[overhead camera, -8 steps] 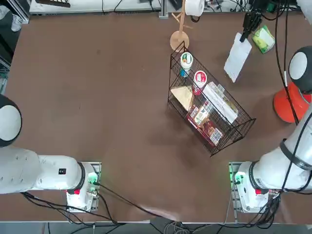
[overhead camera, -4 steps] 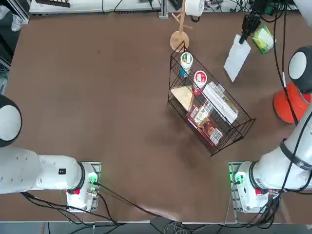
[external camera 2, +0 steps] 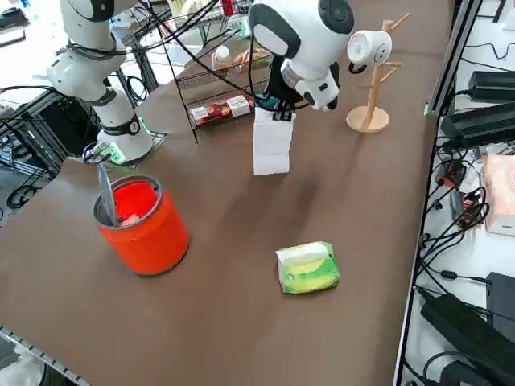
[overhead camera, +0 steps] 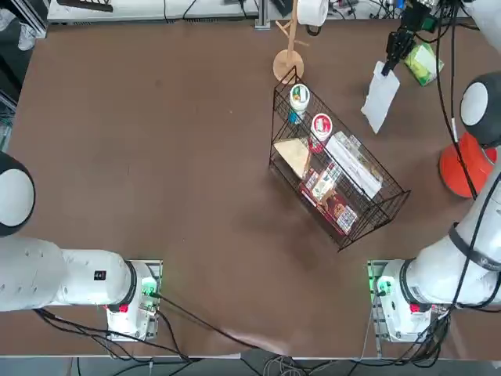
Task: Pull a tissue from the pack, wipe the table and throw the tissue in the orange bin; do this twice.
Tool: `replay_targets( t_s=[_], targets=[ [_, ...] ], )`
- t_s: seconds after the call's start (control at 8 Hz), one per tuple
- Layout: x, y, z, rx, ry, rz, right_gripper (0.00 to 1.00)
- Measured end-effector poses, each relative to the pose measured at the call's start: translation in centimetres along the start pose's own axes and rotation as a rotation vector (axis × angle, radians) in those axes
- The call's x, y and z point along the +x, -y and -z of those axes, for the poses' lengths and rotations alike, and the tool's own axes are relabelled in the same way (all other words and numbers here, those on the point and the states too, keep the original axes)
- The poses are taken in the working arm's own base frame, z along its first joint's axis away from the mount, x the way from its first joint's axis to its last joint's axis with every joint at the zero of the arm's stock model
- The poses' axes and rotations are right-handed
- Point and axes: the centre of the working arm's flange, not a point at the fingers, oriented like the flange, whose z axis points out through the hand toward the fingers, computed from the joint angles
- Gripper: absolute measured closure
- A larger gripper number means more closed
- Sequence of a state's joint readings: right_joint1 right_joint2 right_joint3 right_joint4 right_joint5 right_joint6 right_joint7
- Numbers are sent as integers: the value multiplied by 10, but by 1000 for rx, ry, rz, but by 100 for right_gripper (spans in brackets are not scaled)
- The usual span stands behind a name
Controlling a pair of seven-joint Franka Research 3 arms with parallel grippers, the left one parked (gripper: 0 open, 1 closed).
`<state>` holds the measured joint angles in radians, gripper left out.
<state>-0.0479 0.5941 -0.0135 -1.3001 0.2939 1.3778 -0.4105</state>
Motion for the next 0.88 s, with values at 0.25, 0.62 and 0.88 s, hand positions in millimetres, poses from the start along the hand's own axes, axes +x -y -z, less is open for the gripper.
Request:
replay_targets(
  t_s=[0.25, 0.62, 0.88],
  targets=[
    [3, -4, -13, 3, 7, -7, 99],
    [7, 0, -27, 4, 24, -3, 99],
    [12, 8, -36, 1, 38, 3, 99]
  ],
)
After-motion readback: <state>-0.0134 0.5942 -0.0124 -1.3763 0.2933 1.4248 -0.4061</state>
